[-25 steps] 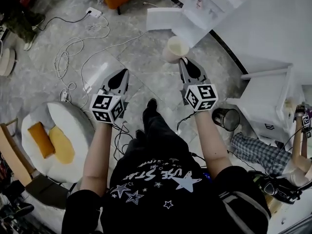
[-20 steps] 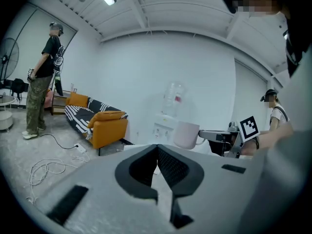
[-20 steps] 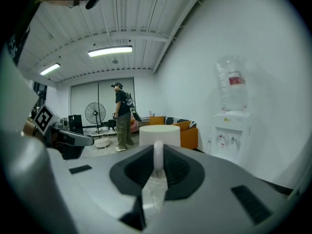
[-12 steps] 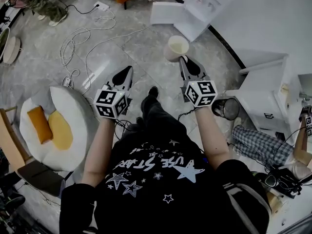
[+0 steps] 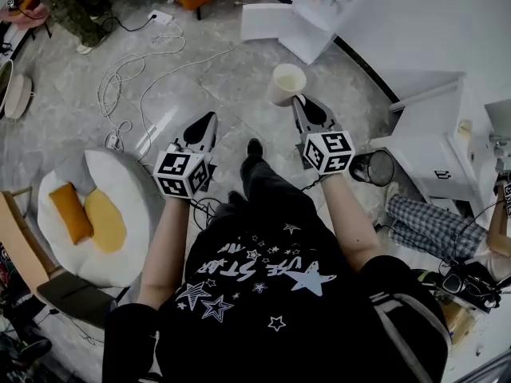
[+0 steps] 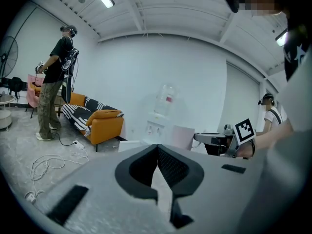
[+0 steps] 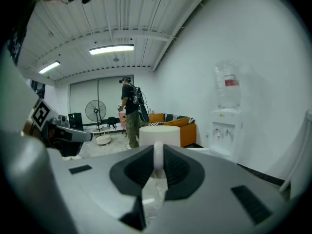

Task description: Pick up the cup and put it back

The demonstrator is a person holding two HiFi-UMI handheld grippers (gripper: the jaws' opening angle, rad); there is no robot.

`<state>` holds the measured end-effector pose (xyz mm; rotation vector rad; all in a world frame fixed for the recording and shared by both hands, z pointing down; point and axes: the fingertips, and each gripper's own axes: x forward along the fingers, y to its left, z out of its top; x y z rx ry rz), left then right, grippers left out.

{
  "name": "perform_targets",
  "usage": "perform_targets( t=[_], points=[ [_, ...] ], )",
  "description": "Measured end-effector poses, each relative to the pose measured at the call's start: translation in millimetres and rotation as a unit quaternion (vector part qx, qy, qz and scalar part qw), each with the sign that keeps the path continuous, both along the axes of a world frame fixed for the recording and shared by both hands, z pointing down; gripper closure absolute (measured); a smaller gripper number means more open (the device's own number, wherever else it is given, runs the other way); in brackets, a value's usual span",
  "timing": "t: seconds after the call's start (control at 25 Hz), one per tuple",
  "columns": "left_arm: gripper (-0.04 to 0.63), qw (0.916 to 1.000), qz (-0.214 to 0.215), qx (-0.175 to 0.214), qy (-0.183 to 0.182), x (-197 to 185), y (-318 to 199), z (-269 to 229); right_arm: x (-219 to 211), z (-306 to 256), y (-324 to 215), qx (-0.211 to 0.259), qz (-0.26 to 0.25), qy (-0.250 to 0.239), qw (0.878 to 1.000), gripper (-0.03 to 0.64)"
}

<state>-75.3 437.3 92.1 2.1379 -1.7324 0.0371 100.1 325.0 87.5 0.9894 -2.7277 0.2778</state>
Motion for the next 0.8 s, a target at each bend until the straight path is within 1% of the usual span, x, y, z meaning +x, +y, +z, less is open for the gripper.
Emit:
perform_targets(
  t=[0.12,0.24,0.48,0.56,0.64,0.72,0.8],
  points=[
    [0.584,1.0,0.003,-0.006,0.002,6.4,-5.6,5.9,10.3,0.6,-13.8,0.001,0.01,-0.001,1.0,0.572],
    [0.584,0.9999,0.008,-0.012,0.004,6.5,-25.4,12.4,16.8,5.4,-40.2,0.0,0.028,0.003,1.0,0.572],
    [0.584,0.9992,0.029,-0.026,-0.006,-1.2,-80.8,30.1,22.4,45.2,-95.6,-0.029,0.064,0.013,0.997,0.572],
    [0.584,0.9989,0.031,-0.033,-0.011,-6.4,-106.6,37.5,22.1,67.3,-123.1,-0.046,0.075,0.016,0.996,0.572],
    [0.584,0.9982,0.03,-0.049,-0.016,-10.2,-136.1,48.8,23.5,91.3,-156.4,-0.067,0.089,0.018,0.994,0.572],
    [0.584,0.9973,0.028,-0.064,-0.023,-12.2,-172.4,62.9,25.7,114.1,-198.3,-0.082,0.1,0.023,0.991,0.574],
    [0.584,0.9965,0.027,-0.074,-0.029,-12.8,-216.6,79.2,26.1,135.5,-248.0,-0.087,0.107,0.035,0.99,0.573]
  ],
)
